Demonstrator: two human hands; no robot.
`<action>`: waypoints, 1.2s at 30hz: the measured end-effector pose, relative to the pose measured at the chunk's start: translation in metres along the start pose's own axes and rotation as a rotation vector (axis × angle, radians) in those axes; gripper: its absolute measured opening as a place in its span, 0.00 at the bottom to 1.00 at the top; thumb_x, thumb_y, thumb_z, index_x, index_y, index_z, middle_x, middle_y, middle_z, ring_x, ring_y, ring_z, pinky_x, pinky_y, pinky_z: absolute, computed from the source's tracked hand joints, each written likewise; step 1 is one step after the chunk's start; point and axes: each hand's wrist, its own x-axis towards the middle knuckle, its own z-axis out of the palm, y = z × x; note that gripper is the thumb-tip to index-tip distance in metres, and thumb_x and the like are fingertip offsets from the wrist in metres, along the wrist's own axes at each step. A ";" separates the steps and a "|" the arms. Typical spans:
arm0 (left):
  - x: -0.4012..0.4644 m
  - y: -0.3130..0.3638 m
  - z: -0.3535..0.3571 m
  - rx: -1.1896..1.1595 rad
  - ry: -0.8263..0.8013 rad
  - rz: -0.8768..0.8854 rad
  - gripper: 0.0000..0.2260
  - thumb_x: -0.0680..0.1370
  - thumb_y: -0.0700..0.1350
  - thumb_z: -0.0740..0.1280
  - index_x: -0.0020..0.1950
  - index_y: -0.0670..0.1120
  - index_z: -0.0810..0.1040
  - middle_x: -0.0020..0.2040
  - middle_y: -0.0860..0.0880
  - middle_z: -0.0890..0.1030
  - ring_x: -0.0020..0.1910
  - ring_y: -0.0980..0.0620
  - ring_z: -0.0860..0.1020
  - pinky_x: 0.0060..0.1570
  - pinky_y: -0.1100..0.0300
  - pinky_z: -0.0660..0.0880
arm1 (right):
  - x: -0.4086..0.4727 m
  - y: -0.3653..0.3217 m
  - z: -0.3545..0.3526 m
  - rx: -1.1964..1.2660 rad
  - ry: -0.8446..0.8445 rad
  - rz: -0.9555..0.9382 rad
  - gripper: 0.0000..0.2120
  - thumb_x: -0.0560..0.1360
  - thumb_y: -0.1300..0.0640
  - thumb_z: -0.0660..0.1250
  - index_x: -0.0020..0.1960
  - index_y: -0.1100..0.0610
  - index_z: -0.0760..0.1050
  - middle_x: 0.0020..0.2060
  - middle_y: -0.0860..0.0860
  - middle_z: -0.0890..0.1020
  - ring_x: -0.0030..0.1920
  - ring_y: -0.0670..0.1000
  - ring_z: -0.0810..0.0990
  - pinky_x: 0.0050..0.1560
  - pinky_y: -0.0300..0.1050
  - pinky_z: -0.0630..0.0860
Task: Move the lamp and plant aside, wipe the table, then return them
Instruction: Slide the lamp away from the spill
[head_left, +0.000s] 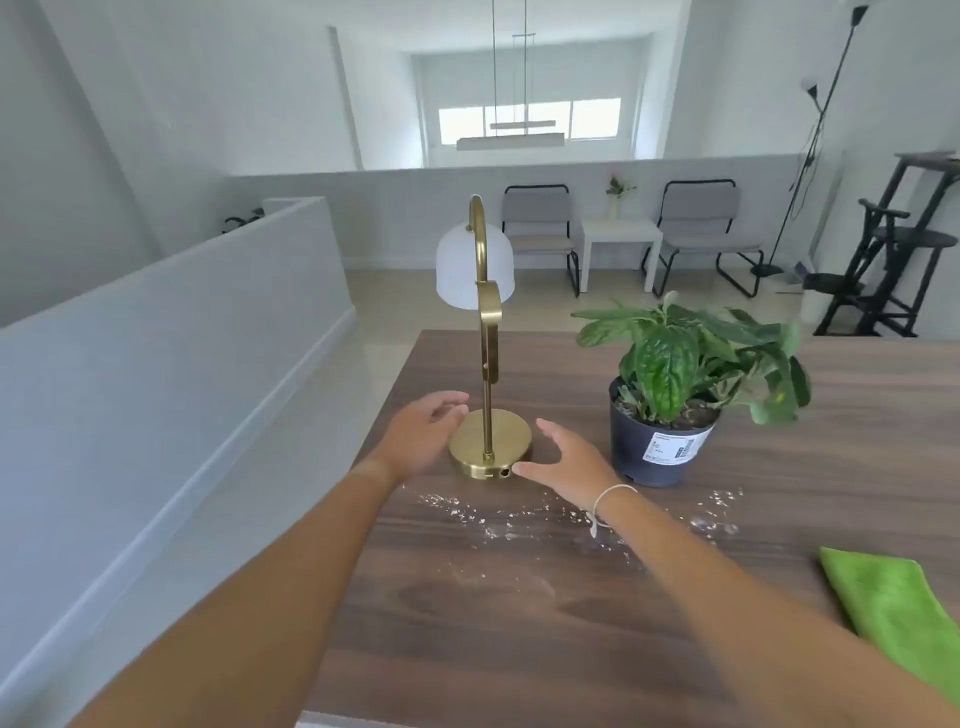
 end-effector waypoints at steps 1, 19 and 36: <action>0.006 -0.003 0.000 0.027 -0.020 0.002 0.14 0.78 0.47 0.61 0.64 0.49 0.74 0.56 0.52 0.76 0.57 0.55 0.73 0.58 0.61 0.68 | 0.005 -0.002 0.002 -0.027 0.005 0.010 0.40 0.68 0.45 0.71 0.74 0.51 0.57 0.73 0.48 0.64 0.72 0.50 0.62 0.70 0.48 0.62; 0.061 -0.079 0.012 0.320 -0.357 0.022 0.46 0.65 0.55 0.75 0.75 0.49 0.53 0.76 0.54 0.58 0.74 0.54 0.58 0.71 0.59 0.56 | 0.062 0.010 0.007 -0.231 -0.167 0.086 0.45 0.66 0.44 0.72 0.75 0.44 0.49 0.77 0.50 0.51 0.76 0.57 0.45 0.73 0.57 0.53; 0.141 -0.094 0.003 0.275 -0.256 -0.045 0.44 0.65 0.54 0.75 0.75 0.50 0.55 0.76 0.54 0.59 0.74 0.55 0.58 0.70 0.61 0.54 | 0.155 0.011 0.006 -0.082 -0.145 0.008 0.43 0.66 0.48 0.73 0.74 0.47 0.53 0.74 0.48 0.61 0.74 0.53 0.57 0.73 0.53 0.59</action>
